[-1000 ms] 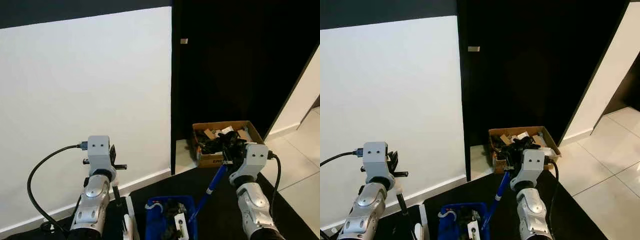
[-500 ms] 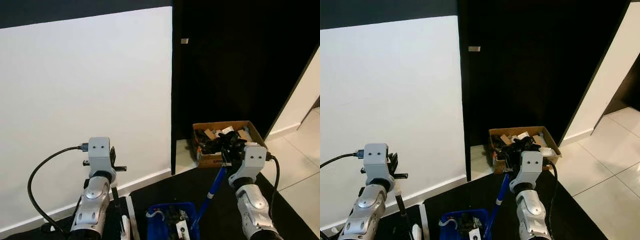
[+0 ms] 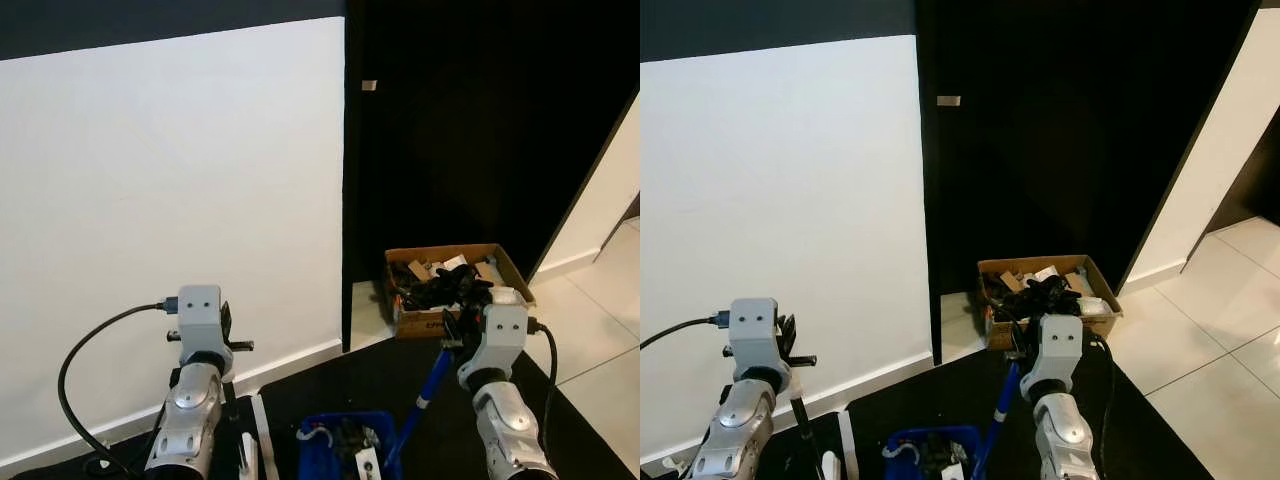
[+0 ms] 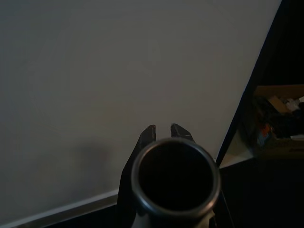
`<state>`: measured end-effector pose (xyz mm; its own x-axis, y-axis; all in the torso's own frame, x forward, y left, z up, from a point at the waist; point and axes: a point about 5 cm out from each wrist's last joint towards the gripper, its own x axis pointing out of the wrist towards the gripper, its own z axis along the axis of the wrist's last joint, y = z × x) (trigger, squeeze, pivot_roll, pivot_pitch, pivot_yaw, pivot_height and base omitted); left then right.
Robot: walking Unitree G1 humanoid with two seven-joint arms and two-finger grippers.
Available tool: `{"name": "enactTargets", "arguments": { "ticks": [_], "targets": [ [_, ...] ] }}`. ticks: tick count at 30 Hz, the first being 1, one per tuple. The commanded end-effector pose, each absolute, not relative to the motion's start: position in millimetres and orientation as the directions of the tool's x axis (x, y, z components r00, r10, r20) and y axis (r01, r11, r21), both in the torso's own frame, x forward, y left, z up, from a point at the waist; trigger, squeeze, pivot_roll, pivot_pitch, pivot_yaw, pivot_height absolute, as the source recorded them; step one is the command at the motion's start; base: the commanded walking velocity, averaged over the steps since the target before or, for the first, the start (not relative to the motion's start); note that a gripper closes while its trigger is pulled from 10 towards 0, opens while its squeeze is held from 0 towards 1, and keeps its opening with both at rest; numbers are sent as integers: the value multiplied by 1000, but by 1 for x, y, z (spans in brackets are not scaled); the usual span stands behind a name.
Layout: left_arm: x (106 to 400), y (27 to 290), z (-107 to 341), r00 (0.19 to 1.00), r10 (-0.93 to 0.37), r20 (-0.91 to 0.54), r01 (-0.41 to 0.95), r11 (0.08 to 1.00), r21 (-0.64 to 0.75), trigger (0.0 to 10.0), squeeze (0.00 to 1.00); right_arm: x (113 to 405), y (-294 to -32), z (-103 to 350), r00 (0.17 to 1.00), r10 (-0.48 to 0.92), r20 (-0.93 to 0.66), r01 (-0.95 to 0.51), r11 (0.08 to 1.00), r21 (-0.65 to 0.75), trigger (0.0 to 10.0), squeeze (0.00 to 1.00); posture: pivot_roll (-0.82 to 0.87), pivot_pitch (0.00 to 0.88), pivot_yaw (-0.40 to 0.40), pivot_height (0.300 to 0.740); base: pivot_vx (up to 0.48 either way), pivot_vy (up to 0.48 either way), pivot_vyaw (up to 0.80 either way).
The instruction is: Sweep floor
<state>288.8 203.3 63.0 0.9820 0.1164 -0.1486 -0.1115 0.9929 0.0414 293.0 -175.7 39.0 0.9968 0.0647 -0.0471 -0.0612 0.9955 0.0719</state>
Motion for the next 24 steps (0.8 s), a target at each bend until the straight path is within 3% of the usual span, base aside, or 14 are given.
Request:
{"name": "enactTargets", "arguments": {
  "ticks": [1, 5, 17, 24],
  "targets": [
    [288, 200, 62, 983, 113, -145, -106, 993, 56, 10000, 0, 296, -175, 46, 996, 83, -7, -83, 996, 16, 10000, 0, -19, 11, 27, 740, 0, 0, 0],
    [288, 199, 61, 983, 113, -145, -106, 993, 53, 10000, 0, 302, -176, 51, 996, 84, -3, -84, 995, -59, 10000, 0, -13, 16, 28, 740, 0, 0, 0],
    [283, 207, 62, 983, 119, -142, -109, 991, 71, 10000, 0, 318, -183, 70, 997, 20, 69, -16, 998, -59, 10000, 0, 22, 51, 48, 740, 0, 0, 0],
    [280, 210, 65, 984, 107, -145, -95, 991, 89, 10000, 0, 322, -188, 65, 1000, -8, 23, 10, 996, -91, 10000, 0, 48, 74, 66, 740, 0, 0, 0]
  ]
}}
